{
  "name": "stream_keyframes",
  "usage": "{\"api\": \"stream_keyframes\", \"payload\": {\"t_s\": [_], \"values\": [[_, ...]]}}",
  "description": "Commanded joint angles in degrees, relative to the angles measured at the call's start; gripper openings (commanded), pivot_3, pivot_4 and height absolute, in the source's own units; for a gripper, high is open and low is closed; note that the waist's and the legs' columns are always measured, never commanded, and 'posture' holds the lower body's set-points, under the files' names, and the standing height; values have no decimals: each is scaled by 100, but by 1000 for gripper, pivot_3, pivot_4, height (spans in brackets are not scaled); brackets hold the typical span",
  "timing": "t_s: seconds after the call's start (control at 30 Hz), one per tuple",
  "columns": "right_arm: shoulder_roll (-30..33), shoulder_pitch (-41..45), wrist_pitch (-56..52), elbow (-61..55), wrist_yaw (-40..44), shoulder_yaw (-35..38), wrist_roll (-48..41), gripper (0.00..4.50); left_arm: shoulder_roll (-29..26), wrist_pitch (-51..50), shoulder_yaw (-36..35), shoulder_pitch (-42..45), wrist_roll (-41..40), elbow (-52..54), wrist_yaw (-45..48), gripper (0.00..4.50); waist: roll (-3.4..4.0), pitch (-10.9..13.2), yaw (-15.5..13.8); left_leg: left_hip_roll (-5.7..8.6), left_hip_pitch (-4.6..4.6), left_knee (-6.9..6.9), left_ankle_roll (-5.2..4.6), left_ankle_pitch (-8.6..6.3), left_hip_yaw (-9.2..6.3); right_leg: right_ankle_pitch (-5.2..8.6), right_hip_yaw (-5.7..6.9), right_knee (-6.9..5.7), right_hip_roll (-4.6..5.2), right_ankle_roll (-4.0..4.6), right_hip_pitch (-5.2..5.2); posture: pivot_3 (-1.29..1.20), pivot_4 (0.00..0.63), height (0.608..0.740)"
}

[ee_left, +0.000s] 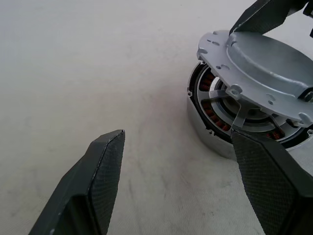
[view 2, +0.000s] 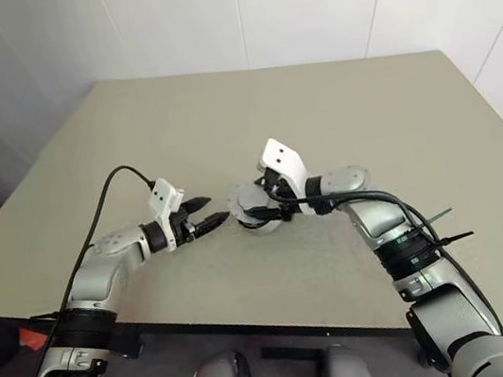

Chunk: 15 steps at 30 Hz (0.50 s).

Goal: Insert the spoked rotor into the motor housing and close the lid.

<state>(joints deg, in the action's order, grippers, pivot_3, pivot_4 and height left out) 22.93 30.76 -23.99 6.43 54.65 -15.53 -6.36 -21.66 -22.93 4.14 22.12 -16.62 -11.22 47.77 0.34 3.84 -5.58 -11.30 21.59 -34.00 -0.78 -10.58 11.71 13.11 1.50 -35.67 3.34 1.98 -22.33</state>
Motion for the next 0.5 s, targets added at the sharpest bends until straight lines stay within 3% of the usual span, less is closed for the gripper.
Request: {"api": "stream_keyframes", "payload": {"t_s": [0.03,0.5], "values": [[63,27,345,78,-46,-110,195,3153,2,106,-35,57,1,133,-9,3692,0,0,1,0,0,0,0,0,0,0,0,0,0,0,0,0,0,740],[124,0,952,761,41,-288,522,3153,-13,109,-70,50,6,142,-35,3692,0,0,8,0,-19,-2,0,0,0,0,0,-1,0,0,17,0,0,740]]}}
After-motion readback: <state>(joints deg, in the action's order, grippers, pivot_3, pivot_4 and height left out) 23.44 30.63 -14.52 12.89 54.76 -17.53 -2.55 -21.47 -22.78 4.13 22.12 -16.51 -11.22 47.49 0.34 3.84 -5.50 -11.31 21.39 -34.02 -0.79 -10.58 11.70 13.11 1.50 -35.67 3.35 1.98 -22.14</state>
